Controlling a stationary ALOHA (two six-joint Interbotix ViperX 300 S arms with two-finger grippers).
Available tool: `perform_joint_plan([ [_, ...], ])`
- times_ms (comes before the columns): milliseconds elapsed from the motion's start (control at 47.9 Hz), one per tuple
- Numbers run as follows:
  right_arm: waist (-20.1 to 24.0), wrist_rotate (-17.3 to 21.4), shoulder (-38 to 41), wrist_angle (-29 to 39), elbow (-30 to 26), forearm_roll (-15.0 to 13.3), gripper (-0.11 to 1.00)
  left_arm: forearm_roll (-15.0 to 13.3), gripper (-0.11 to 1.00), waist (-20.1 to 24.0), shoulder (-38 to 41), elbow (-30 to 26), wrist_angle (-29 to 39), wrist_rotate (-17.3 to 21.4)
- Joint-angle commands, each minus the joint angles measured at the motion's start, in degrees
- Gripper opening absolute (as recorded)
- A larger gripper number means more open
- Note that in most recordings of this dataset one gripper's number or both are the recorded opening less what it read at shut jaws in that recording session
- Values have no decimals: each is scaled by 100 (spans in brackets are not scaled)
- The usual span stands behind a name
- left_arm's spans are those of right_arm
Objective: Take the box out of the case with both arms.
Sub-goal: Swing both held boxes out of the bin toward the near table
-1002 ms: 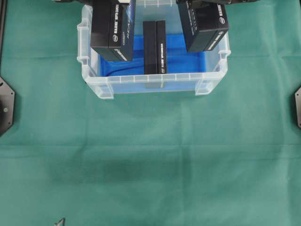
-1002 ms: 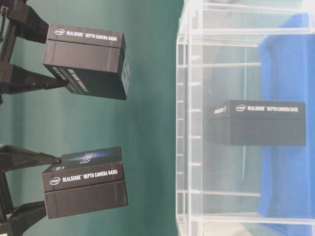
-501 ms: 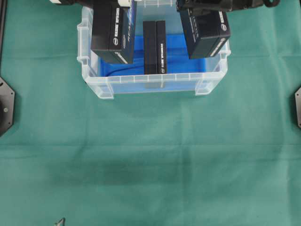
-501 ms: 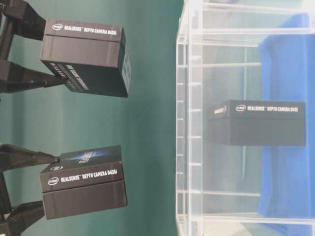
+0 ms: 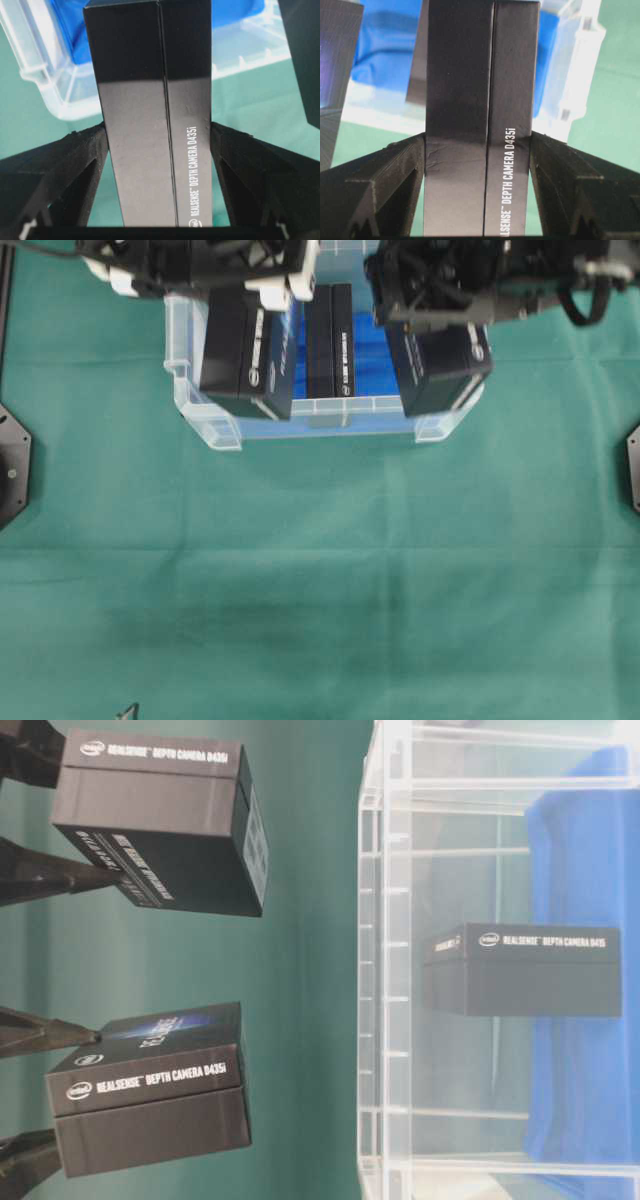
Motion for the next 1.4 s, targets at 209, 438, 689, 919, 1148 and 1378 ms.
perform_joint_plan([
  [209, 650, 545, -167, 202, -167, -202, 65, 62, 63, -580, -167, -53, -9, -457],
  [438, 1178, 1037, -132, 308, -167, -299, 65, 70, 64, -1063, -158, -9, 44, -896],
  [689, 1767, 1573, -97, 378, -167, -352, 65, 79, 64, -1705, -132, -9, 123, -1433],
  [919, 2276, 2057, -53, 466, -176, -369, 65, 132, 63, -2285, -114, 18, 237, -1951],
  [1148, 2540, 2320, -9, 466, -220, -369, 65, 132, 63, -2689, -114, 53, 272, -2382],
  [1378, 2593, 2320, 62, 466, -316, -369, 65, 132, 63, -2751, -114, 53, 299, -2443],
])
